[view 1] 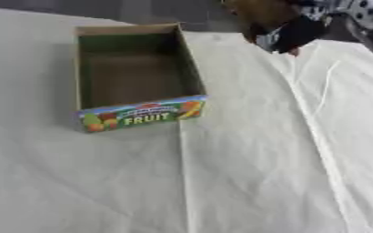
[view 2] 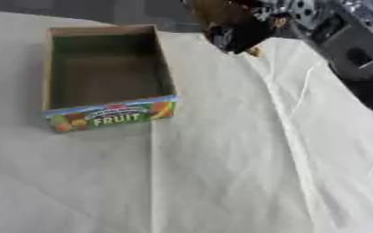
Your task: Pick up objects on the table and place them in the box.
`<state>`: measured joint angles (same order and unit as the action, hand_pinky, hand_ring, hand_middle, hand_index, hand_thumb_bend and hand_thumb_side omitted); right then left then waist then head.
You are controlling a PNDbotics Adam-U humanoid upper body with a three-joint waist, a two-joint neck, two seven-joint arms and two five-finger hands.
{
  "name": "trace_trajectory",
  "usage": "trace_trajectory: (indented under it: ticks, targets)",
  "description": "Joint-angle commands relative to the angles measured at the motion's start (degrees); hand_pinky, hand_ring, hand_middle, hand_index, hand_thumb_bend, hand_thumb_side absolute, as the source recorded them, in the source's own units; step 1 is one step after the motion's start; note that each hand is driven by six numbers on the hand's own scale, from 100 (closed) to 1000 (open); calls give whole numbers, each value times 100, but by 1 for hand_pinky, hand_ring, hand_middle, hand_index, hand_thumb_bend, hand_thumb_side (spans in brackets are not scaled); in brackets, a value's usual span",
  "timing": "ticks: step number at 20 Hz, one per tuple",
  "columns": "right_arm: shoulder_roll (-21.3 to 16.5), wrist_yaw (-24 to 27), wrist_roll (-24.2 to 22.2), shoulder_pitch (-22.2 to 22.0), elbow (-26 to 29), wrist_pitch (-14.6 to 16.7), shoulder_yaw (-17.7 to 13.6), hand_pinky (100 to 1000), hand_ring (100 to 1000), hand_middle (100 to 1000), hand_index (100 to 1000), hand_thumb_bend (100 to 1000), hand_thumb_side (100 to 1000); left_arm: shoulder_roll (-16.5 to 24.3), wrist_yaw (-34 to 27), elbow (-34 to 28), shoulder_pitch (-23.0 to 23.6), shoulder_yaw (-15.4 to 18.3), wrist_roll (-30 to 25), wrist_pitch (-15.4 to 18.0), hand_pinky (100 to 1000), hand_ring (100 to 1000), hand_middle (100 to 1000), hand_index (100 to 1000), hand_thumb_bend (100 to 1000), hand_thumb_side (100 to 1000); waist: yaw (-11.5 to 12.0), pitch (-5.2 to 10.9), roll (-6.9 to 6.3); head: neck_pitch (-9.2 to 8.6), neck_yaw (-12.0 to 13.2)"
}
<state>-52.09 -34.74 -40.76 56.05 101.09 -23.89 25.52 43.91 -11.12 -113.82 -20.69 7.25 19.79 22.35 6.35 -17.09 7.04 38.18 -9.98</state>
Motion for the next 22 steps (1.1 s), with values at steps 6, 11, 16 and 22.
trace_trajectory:
  ticks: [6,11,16,22]
  targets:
    - [-11,-42,-57,221,98,28,-122,745,768,437,490,100,387,160,-60,-77,-132,-29,-56,26,703,911,834,907,563,100,70,167,-39,42,-138]
    - [585,-80,-128,817,-26,-56,-102,745,764,435,492,100,387,58,-202,-77,-398,-158,-201,10,703,911,834,907,561,100,556,149,30,-51,-306]
    - [1284,-393,-191,1462,-709,-152,33,745,761,432,492,100,387,42,-234,-77,-432,-131,-242,18,702,912,834,907,558,100,651,63,35,-143,-324]
    - [1965,-756,85,1779,-1509,60,16,746,758,429,492,100,387,7,-242,-77,-502,-136,-249,32,702,912,834,906,557,100,759,-26,29,-282,-479]
